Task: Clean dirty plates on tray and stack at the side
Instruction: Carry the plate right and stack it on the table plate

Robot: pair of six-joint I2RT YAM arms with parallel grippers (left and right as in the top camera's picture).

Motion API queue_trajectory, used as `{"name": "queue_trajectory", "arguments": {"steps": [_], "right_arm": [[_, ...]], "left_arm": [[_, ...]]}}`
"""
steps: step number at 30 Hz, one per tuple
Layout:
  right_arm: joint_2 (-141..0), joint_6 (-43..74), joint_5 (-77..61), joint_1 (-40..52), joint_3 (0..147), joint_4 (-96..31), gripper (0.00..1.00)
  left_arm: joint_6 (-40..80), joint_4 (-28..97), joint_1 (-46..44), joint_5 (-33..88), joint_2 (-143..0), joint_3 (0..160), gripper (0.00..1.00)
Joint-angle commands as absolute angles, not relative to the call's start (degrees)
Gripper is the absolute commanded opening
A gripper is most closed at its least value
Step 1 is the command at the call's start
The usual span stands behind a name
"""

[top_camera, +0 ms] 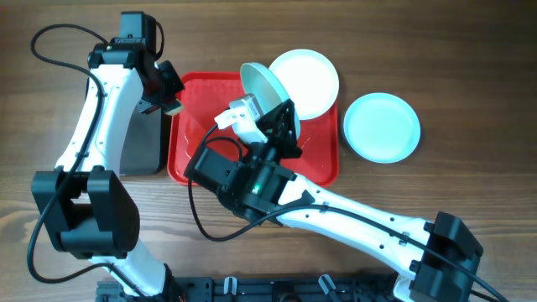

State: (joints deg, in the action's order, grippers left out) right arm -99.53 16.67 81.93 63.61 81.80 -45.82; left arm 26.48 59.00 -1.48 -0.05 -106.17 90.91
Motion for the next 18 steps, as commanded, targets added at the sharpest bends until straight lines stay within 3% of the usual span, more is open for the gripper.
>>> {"name": "queue_trajectory", "arguments": {"steps": [1, 8, 18], "right_arm": [[-97.91, 16.80, 64.95, 63.40, 83.00, -45.91, 0.04], [-97.91, 25.71, 33.12, 56.53, 82.98, -46.87, 0.04], [-96.31, 21.65, 3.90, 37.15, 82.98, -49.15, 0.04]], "left_arm": [[27.29, 59.07, -1.37, 0.64, -105.97, 90.59, 0.04], [27.29, 59.24, -1.37, 0.64, -105.97, 90.59, 0.04], [27.27, 60.25, -1.37, 0.62, -105.97, 90.59, 0.04]]}}
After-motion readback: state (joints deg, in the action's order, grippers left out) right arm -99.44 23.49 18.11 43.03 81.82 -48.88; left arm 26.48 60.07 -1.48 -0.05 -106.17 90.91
